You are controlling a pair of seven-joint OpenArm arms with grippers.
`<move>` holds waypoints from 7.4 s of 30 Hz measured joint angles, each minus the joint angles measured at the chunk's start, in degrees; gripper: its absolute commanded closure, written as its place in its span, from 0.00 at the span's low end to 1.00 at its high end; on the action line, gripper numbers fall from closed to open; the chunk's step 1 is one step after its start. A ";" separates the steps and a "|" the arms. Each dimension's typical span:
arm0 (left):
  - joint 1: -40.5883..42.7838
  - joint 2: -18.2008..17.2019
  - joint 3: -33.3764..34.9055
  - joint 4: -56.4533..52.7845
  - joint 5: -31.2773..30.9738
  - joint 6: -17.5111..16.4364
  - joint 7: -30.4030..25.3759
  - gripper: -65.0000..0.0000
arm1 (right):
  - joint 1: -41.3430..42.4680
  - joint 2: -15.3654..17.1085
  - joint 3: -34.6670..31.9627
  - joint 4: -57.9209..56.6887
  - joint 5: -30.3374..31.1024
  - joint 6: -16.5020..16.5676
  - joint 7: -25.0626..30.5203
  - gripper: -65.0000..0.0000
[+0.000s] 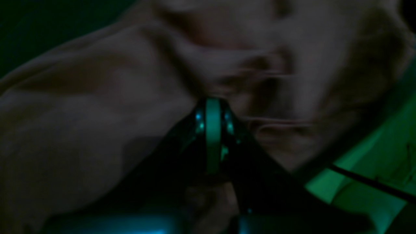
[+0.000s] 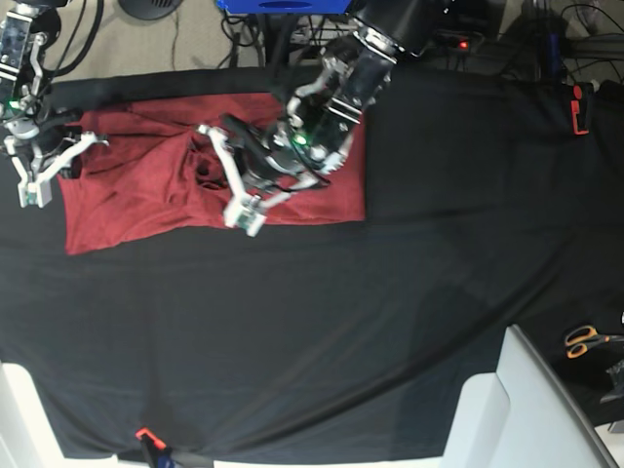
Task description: Fold the T-shirt properly
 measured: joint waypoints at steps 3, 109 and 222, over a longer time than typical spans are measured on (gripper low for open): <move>0.02 0.11 1.55 -0.57 0.00 0.02 -0.15 1.00 | -0.02 0.00 0.00 0.00 -0.02 0.00 -0.02 0.98; -5.51 -2.05 3.56 -5.46 0.07 3.21 4.98 1.00 | -0.46 -0.11 0.00 0.00 0.00 0.04 -0.02 0.98; -10.23 -2.75 10.56 0.76 -6.14 7.74 5.31 1.00 | 1.73 1.57 0.00 -4.07 -0.02 -0.20 0.00 0.98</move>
